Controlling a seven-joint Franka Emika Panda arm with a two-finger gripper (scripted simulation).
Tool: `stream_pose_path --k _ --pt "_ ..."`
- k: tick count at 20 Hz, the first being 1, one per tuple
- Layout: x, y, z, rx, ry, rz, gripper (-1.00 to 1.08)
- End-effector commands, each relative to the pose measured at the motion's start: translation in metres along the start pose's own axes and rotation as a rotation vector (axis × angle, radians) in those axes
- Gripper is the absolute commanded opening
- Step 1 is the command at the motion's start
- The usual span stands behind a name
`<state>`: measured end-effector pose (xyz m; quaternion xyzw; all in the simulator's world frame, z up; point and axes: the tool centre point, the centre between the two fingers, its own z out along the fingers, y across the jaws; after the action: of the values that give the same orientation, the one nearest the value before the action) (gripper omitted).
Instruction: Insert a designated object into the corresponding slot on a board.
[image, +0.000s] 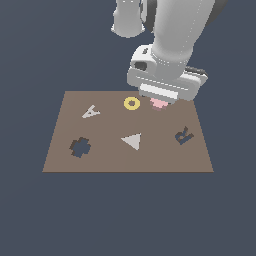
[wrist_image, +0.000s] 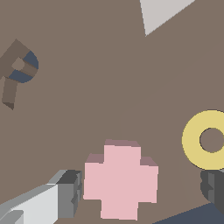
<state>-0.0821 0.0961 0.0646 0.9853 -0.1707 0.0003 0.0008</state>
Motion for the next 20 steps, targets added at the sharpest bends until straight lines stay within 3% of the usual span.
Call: stream_pose_path --k 1,20 --pt "-0.005 -0.005 0.006 0.001 0.0 0.024 1.0" --pt "-0.012 -0.013 0.034 0.001 -0.001 0.053 1.0"
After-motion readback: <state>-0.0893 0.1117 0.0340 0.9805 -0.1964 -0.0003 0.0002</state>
